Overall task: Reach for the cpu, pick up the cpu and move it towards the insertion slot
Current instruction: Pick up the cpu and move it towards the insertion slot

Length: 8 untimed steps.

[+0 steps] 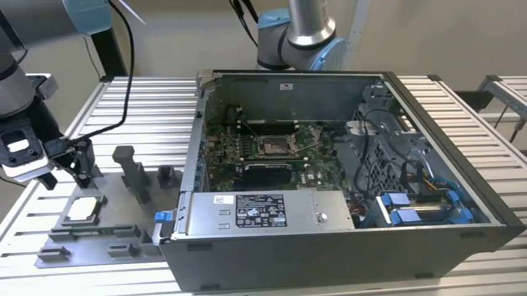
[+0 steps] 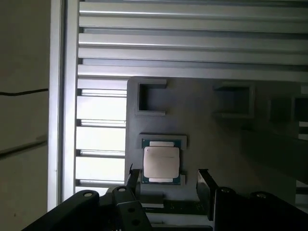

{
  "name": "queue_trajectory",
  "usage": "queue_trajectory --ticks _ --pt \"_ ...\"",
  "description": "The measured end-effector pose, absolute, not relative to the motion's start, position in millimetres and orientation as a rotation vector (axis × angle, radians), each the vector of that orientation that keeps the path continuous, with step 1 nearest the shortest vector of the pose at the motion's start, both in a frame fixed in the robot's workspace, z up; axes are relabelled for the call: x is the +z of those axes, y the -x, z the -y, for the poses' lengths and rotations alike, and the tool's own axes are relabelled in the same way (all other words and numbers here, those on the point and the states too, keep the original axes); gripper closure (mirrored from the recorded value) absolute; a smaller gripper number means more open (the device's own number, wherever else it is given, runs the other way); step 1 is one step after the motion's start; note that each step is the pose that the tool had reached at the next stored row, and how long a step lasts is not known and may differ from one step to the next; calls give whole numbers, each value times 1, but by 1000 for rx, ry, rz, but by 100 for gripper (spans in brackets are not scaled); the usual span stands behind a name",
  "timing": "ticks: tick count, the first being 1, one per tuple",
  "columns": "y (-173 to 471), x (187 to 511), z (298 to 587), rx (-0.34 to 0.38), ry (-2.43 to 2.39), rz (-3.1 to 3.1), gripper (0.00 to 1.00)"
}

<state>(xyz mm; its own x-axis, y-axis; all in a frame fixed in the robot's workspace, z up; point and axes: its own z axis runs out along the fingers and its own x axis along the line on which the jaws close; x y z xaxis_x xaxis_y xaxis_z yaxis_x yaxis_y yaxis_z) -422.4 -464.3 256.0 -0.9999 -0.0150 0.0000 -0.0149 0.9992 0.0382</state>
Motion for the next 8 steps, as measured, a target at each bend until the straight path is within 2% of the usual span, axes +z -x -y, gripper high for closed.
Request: queue_trajectory --ticks 8 --pt "424 250 465 -60 -20 3141 0"
